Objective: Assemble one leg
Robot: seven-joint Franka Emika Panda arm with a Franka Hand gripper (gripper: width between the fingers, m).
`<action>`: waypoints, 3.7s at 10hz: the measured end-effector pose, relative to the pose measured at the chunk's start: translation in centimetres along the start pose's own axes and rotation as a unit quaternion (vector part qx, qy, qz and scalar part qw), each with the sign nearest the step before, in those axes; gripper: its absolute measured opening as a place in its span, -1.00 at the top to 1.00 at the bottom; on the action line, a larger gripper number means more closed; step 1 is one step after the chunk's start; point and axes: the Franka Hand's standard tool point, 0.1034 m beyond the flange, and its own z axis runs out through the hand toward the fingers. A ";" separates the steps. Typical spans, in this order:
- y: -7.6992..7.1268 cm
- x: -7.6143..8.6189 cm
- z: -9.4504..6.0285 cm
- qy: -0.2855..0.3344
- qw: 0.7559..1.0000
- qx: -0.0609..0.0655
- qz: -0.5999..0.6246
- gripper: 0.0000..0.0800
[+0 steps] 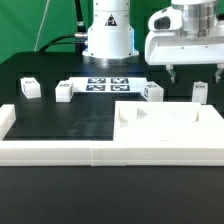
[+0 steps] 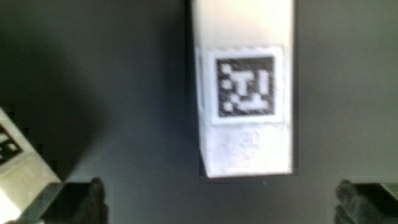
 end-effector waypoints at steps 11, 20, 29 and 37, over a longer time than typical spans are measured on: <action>-0.5 -0.7 1.5 -0.328 0.944 -0.028 -0.006 -0.62; -0.9 -1.7 3.1 -0.317 0.948 -0.029 -0.007 -0.02; 0.0 -0.9 1.6 -0.313 0.949 -0.022 -0.012 0.28; 0.2 1.1 -3.7 -0.213 0.977 0.000 -0.003 0.27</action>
Offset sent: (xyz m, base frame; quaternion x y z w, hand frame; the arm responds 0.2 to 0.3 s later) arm 0.0046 0.0121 0.0037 0.0039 -0.2484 0.0076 0.9686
